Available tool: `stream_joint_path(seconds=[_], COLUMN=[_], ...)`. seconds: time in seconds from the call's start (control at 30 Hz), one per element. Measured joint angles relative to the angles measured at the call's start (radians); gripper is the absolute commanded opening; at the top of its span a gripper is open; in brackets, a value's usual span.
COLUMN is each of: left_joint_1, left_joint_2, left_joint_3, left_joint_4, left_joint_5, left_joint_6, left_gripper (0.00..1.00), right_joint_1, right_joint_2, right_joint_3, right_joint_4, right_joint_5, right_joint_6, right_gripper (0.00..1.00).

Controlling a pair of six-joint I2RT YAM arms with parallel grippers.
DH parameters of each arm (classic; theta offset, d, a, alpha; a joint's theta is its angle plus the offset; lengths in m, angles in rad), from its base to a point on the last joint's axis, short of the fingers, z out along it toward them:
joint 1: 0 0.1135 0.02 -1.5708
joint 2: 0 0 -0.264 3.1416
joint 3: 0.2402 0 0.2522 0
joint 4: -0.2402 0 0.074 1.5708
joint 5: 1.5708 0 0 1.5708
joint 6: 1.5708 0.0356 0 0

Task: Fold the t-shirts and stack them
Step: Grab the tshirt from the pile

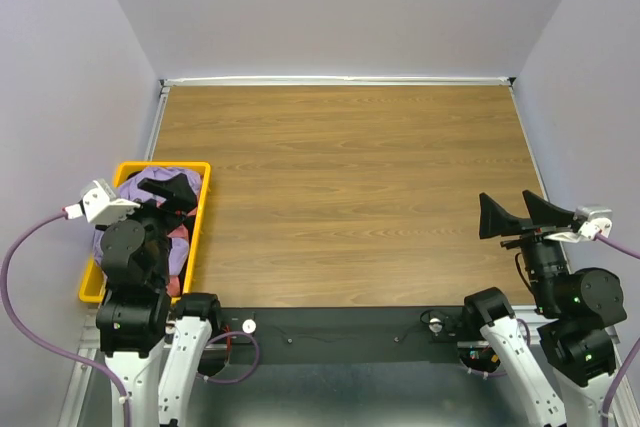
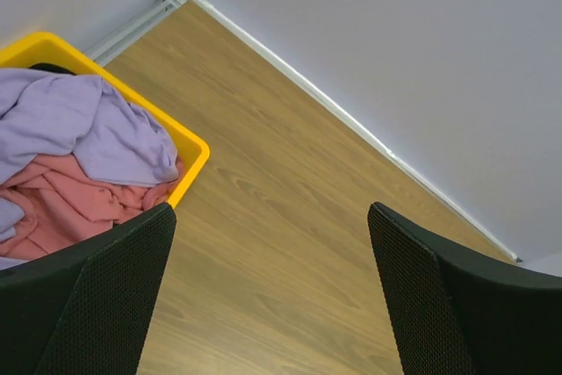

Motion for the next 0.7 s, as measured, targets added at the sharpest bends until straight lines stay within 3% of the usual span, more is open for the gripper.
stream_joint_path(seconds=[0.3, 0.43, 0.7], left_joint_1=[0.000, 0.000, 0.010], left_joint_2=[0.141, 0.290, 0.745], left_joint_3=[-0.013, -0.022, 0.064], left_joint_4=[-0.018, -0.019, -0.025], left_joint_5=[0.011, 0.032, 0.010], left_joint_6=[-0.049, -0.057, -0.044], left_gripper=[0.99, 0.98, 0.98], right_joint_1=[0.002, 0.009, 0.037], right_joint_2=[-0.001, -0.004, -0.014], right_joint_3=[0.000, 0.000, 0.000], right_joint_4=[-0.010, -0.018, -0.027], right_joint_5=[-0.005, -0.027, -0.043], right_joint_6=[0.011, 0.019, 0.020], right_gripper=[1.00, 1.00, 1.00])
